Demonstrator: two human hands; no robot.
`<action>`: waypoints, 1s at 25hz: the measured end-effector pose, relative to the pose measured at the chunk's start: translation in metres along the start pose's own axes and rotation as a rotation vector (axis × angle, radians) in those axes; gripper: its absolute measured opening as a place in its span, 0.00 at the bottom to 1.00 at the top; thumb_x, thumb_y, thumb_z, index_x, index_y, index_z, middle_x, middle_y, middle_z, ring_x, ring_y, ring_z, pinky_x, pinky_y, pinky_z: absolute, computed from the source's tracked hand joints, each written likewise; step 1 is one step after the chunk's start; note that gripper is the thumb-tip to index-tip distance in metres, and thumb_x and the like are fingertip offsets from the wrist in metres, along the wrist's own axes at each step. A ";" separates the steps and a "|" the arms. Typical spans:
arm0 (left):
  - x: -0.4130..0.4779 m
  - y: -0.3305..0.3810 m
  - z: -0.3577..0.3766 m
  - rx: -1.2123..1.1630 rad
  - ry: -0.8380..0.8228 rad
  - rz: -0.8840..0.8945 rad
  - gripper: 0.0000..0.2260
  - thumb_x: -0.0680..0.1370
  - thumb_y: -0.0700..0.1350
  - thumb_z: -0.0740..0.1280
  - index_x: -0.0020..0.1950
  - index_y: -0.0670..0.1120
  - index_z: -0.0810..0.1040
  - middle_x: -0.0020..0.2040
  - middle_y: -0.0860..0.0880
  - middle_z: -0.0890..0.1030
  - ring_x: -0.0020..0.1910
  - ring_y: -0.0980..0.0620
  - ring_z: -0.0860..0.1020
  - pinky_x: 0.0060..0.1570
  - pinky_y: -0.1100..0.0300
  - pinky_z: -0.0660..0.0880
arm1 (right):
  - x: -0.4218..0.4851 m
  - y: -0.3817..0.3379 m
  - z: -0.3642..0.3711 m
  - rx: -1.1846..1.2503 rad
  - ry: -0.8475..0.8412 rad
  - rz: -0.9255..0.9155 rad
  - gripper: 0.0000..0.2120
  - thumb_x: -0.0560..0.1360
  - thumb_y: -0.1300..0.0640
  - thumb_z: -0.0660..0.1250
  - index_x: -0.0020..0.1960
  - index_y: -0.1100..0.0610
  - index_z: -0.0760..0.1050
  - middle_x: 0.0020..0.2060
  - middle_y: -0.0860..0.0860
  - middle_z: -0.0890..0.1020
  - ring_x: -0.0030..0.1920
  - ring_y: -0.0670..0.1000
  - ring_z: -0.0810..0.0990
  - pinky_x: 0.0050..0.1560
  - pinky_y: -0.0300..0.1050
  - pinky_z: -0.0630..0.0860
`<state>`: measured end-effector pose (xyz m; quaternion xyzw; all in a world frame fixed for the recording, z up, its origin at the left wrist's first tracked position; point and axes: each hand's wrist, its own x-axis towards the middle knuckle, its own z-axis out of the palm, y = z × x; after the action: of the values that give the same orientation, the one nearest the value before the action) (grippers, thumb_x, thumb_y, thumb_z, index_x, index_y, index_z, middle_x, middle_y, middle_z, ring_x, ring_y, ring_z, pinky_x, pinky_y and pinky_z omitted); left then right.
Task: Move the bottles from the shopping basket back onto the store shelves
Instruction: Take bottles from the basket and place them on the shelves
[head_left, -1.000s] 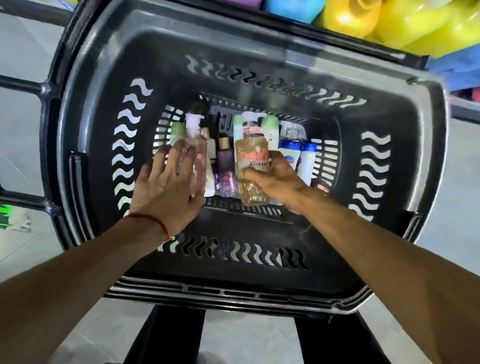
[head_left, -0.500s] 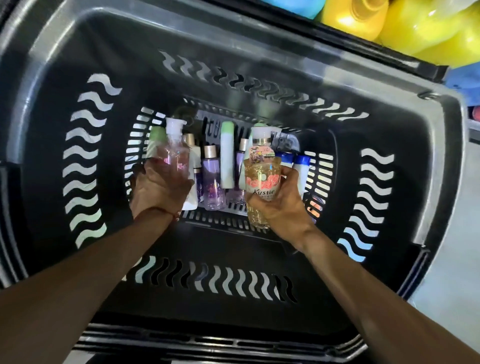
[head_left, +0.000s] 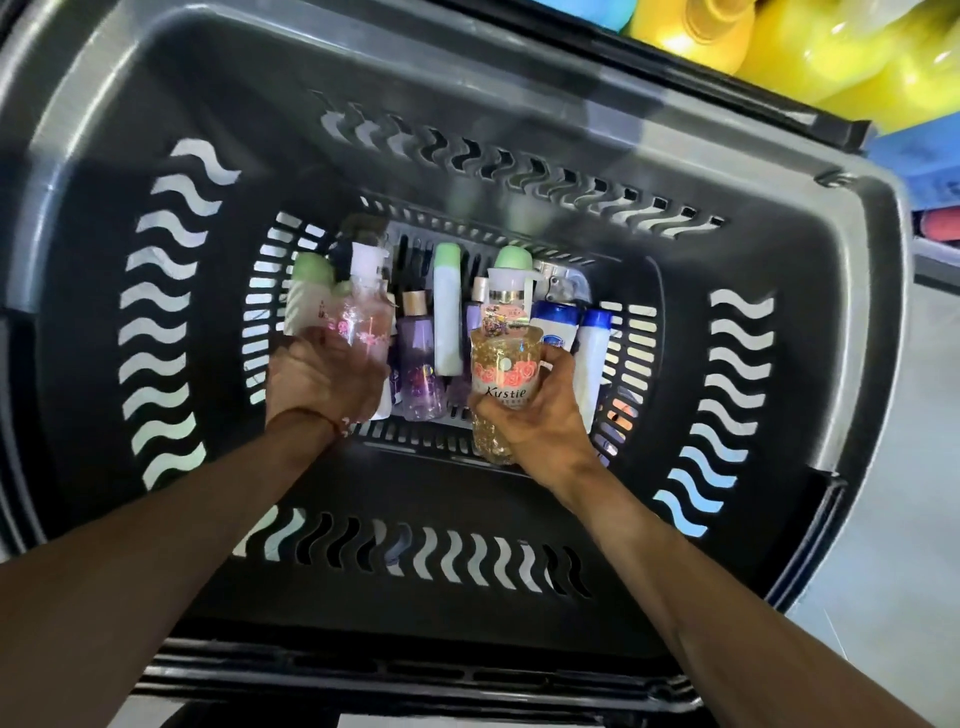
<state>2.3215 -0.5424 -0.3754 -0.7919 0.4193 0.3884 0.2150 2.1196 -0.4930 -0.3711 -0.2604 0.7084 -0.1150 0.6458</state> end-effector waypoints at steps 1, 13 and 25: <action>0.004 -0.005 0.007 -0.061 0.035 0.035 0.26 0.82 0.50 0.66 0.71 0.32 0.68 0.68 0.30 0.72 0.67 0.32 0.72 0.68 0.43 0.70 | -0.001 0.004 -0.002 0.011 0.009 -0.011 0.38 0.73 0.63 0.78 0.71 0.49 0.56 0.59 0.52 0.83 0.58 0.48 0.85 0.63 0.51 0.82; -0.047 -0.019 0.018 -0.611 0.031 0.141 0.28 0.76 0.57 0.72 0.65 0.40 0.69 0.52 0.43 0.80 0.46 0.45 0.82 0.40 0.54 0.79 | -0.048 -0.006 -0.026 0.057 0.085 -0.090 0.36 0.71 0.68 0.79 0.68 0.51 0.61 0.58 0.52 0.84 0.56 0.48 0.86 0.62 0.48 0.82; -0.341 0.046 -0.168 -0.983 -0.122 0.335 0.35 0.60 0.51 0.83 0.64 0.46 0.75 0.51 0.46 0.84 0.50 0.47 0.83 0.57 0.50 0.79 | -0.307 -0.169 -0.156 0.182 0.039 -0.303 0.34 0.66 0.65 0.82 0.68 0.58 0.72 0.49 0.50 0.86 0.43 0.46 0.85 0.43 0.42 0.81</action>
<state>2.2378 -0.5106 -0.0035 -0.6973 0.2951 0.6139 -0.2231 2.0136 -0.5031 -0.0025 -0.3025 0.6603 -0.2798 0.6279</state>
